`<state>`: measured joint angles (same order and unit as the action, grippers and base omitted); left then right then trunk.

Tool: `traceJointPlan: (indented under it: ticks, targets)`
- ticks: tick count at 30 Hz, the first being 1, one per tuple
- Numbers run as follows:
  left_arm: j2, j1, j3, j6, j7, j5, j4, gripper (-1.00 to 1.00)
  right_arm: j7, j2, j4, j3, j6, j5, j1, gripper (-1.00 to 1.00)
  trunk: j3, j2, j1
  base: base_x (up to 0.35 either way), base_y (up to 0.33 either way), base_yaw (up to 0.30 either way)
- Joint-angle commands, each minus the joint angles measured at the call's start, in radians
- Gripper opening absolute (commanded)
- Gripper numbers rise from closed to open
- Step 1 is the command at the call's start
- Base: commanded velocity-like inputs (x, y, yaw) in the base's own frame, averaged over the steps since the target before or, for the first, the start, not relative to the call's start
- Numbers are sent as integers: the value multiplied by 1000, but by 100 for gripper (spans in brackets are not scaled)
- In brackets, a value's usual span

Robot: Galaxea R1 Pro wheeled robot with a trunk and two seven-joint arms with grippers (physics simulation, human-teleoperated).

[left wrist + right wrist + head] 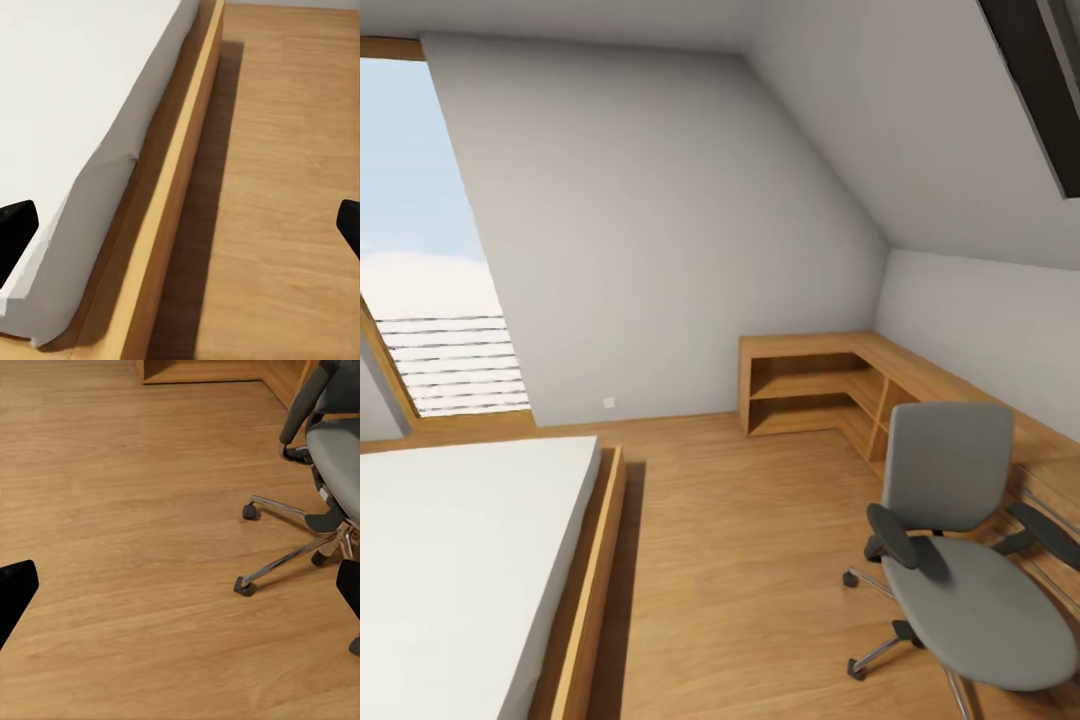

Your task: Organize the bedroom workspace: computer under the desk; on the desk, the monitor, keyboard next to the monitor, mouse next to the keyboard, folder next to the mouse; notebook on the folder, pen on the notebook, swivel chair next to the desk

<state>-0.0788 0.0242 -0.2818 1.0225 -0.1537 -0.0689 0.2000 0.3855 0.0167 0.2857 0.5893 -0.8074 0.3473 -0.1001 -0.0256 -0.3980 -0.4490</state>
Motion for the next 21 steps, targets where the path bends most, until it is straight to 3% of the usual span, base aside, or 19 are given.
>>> traceJointPlan:
  ticks: [1,21]
  targets:
    - [0,0,-1,0,-8,-8,1,100,7,0,0,9,-3,4,-1,100,-2,-2,-1,253,-83,1]
    - [2,0,0,-50,-9,-9,-5,100,7,-1,0,10,-3,4,-1,100,-2,-2,-1,308,-111,0]
